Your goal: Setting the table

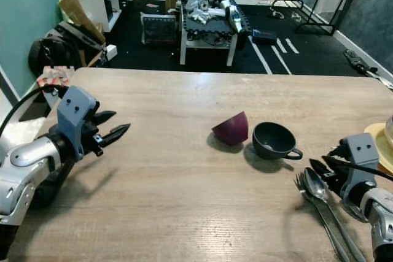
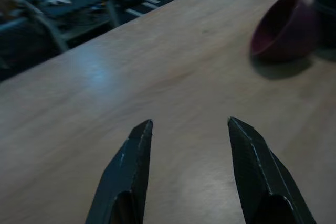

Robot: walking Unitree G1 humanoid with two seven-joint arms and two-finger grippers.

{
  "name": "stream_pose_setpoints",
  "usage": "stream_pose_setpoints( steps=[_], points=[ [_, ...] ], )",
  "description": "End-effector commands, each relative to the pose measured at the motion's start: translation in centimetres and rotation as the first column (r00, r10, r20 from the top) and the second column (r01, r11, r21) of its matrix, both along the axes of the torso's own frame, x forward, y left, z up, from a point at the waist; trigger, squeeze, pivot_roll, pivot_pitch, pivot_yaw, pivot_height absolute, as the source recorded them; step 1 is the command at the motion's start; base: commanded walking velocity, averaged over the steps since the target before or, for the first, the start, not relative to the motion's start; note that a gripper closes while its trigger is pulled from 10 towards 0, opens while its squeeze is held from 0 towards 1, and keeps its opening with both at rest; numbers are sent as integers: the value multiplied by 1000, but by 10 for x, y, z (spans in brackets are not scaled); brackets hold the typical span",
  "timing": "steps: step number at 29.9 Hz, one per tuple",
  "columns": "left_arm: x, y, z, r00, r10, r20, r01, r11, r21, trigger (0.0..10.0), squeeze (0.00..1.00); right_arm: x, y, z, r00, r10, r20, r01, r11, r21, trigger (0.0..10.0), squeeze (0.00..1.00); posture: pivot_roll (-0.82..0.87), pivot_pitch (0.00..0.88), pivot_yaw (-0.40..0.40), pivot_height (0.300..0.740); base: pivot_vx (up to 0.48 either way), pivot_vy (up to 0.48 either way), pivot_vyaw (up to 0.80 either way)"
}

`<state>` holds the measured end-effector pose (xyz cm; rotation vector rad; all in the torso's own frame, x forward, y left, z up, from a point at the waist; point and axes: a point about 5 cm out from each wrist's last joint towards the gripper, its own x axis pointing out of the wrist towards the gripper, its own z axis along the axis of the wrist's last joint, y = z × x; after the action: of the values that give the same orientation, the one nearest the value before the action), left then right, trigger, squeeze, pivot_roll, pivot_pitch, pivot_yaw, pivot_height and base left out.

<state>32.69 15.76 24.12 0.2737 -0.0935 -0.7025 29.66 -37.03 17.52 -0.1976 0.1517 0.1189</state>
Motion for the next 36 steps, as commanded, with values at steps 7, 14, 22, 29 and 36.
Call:
stream_pose_setpoints(
  steps=[7,14,22,29,36],
  points=[
    [-21,-5,14,960,-276,-44,277,961,26,10000,0,8,9,-1,999,7,52,-8,1000,18,10000,0,156,114,88,740,0,0,0],
    [-26,-4,19,949,-314,-43,316,947,53,10000,0,13,18,-5,997,71,31,-72,997,21,10000,0,166,118,90,740,0,0,0],
    [-29,-4,21,944,-326,-57,328,944,44,10000,0,17,32,-10,980,195,-28,-194,981,19,10000,0,169,123,87,740,0,0,0],
    [-30,-5,20,946,-319,-58,321,946,33,10000,0,28,45,-10,978,210,4,-210,977,32,10000,0,169,125,85,740,0,0,0],
    [-30,-5,20,949,-309,-60,311,950,31,10000,0,35,61,-16,967,254,13,-254,964,84,8118,0,178,127,85,740,0,0,0]
  ],
)
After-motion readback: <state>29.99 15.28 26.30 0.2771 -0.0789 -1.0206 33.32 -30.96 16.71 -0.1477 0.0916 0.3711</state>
